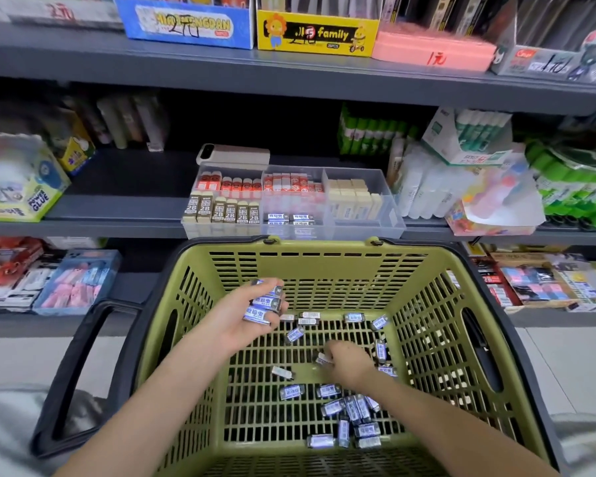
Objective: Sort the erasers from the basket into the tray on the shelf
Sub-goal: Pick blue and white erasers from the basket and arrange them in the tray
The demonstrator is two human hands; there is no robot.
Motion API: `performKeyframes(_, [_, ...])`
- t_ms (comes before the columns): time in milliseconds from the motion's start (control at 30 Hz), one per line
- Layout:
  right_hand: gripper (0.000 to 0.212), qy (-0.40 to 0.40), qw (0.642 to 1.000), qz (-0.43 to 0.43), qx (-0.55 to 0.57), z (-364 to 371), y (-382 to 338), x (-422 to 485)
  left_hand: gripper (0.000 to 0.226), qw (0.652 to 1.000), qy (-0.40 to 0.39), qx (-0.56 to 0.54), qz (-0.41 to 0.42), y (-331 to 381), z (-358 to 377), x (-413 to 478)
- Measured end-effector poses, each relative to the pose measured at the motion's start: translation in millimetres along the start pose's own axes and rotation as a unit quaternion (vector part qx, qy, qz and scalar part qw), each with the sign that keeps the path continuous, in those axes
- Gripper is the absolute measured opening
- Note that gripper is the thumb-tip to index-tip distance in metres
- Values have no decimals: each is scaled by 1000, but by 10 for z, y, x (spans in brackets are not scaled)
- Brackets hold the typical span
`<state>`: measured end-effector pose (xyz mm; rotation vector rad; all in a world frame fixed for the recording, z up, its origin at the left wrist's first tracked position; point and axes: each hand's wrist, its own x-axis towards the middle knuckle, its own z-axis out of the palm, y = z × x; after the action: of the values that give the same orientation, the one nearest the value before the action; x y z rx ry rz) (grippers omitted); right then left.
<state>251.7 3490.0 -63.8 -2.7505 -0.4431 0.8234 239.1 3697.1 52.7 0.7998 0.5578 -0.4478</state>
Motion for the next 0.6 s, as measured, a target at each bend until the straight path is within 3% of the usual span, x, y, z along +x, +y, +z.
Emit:
performKeyframes(200, [4, 113, 967, -81, 215, -755, -103, -213, 25, 983, -29, 126, 133, 276, 81, -227])
performKeyframes(300, [25, 163, 920, -127, 332, -1308, -210, -385, 20, 974, -30, 139, 176, 382, 166, -279])
performKeyframes(467, [11, 271, 878, -148, 367, -1993, -404, -379, 17, 968, -34, 98, 227, 618, 292, -272])
performKeyframes(600, [10, 293, 903, -102, 297, -2278, -602, -94, 13, 963, -44, 74, 255, 859, 388, -198])
